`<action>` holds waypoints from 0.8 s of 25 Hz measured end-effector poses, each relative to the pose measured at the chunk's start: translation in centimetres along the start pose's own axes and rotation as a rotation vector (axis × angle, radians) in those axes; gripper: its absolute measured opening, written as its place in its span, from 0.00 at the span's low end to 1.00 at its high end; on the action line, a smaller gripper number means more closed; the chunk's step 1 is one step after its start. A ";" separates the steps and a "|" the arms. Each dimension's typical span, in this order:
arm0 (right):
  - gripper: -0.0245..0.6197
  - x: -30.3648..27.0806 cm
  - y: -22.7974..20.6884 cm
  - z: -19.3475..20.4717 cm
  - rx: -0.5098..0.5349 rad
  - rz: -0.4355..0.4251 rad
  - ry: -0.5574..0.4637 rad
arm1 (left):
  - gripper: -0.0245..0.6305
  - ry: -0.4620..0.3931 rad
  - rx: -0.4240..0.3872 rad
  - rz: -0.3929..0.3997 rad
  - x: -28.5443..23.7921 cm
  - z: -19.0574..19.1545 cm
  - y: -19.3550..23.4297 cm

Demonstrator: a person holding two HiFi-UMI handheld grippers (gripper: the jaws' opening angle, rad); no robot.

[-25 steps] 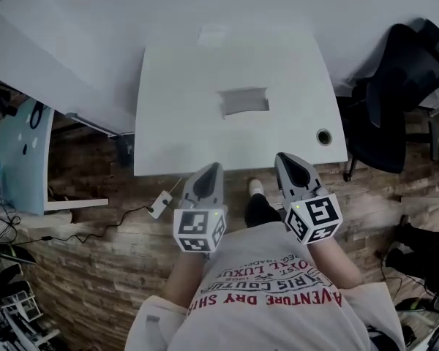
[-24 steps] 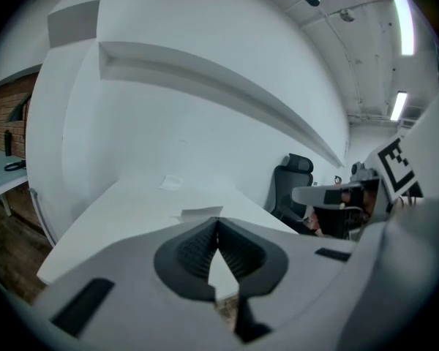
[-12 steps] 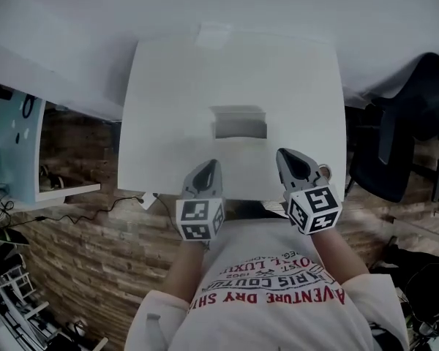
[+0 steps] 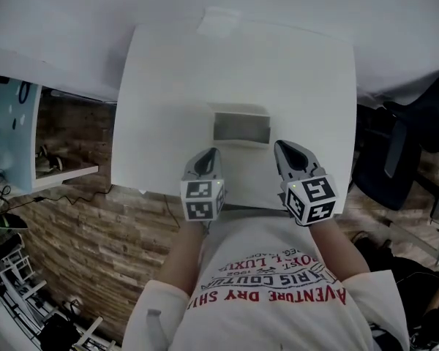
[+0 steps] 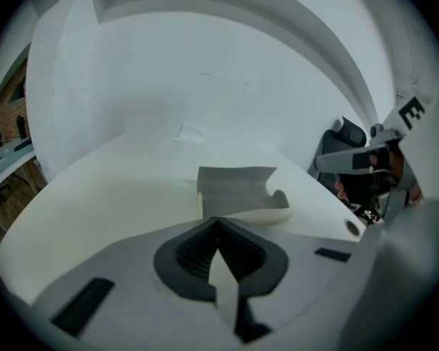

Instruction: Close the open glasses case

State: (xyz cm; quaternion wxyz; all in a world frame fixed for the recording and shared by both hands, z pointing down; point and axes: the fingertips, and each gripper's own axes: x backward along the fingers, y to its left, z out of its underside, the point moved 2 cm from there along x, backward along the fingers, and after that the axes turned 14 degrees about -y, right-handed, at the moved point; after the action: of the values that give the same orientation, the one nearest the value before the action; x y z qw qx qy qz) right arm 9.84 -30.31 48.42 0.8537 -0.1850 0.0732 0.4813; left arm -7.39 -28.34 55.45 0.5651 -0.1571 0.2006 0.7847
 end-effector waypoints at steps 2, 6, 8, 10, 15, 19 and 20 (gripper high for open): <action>0.06 -0.3 -0.4 0.3 -0.004 0.004 0.009 | 0.04 0.009 0.000 -0.008 -0.8 0.2 0.4; 0.06 -1.2 -1.5 0.4 0.015 0.016 0.009 | 0.04 0.016 0.025 -0.015 -1.7 0.4 0.7; 0.06 -1.9 -1.9 0.2 0.038 0.013 0.009 | 0.04 0.020 0.038 -0.018 -1.9 0.6 0.8; 0.06 -2.9 -2.1 -0.2 0.056 -0.009 0.010 | 0.04 0.027 0.042 -0.017 -2.2 0.7 1.0; 0.06 -5.8 -2.3 -0.8 0.110 -0.049 0.017 | 0.04 0.026 0.054 -0.020 -2.7 0.6 1.2; 0.06 -7.2 -2.6 0.1 0.110 -0.043 0.049 | 0.04 0.026 0.056 -0.026 -2.7 0.7 1.1; 0.06 -7.5 -2.8 0.3 0.100 -0.037 0.053 | 0.04 0.025 0.056 -0.027 -2.8 0.7 1.1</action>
State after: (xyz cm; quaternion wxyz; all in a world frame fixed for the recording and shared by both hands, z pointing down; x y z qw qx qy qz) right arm 8.26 -37.40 51.68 0.8683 -0.1562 0.1164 0.4562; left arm -7.59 -30.59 57.52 0.5774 -0.1539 0.2274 0.7689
